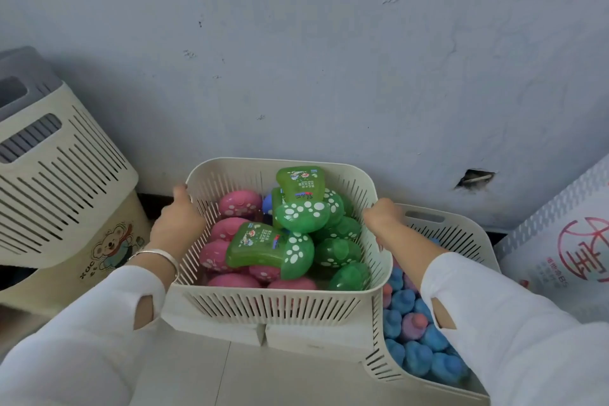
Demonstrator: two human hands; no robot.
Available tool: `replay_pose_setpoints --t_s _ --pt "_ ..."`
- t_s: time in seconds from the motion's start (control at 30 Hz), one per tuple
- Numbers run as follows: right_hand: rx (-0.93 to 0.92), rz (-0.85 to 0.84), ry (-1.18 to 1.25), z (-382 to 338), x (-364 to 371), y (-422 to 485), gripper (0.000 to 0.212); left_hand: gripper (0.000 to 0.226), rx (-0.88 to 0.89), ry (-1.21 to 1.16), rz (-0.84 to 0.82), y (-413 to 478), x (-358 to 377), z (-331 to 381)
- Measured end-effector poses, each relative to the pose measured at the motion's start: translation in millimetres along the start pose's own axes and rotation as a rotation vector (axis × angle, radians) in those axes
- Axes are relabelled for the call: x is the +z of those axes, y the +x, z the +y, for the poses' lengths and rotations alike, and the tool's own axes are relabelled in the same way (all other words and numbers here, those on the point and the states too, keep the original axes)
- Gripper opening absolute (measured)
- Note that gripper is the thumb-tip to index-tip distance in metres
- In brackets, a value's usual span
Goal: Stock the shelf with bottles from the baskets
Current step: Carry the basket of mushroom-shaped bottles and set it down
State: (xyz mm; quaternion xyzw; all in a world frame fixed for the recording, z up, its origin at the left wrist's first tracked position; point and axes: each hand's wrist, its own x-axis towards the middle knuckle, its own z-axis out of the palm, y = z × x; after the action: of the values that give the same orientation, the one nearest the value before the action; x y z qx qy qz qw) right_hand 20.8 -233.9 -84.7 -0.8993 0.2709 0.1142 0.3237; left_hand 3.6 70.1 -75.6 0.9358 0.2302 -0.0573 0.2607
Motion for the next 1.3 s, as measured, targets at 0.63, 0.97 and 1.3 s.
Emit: replay_pose_setpoints --t_s 0.63,0.97,1.3 --pt "0.081 -0.008 0.131 -17.7 -160.2 -140.7 0.046 0.034 -0.038 -0.018 -0.025 -124.0 -146.4 70.3" --pt "0.166 0.089 0.113 -23.1 -348.3 -253.3 0.046 0.043 0.081 0.048 -0.223 -227.7 -257.4 171.0" --pt "0.471 0.337 0.302 66.5 -491.1 -398.6 0.041 0.038 0.469 0.154 -0.391 -354.7 -296.3 297.3"
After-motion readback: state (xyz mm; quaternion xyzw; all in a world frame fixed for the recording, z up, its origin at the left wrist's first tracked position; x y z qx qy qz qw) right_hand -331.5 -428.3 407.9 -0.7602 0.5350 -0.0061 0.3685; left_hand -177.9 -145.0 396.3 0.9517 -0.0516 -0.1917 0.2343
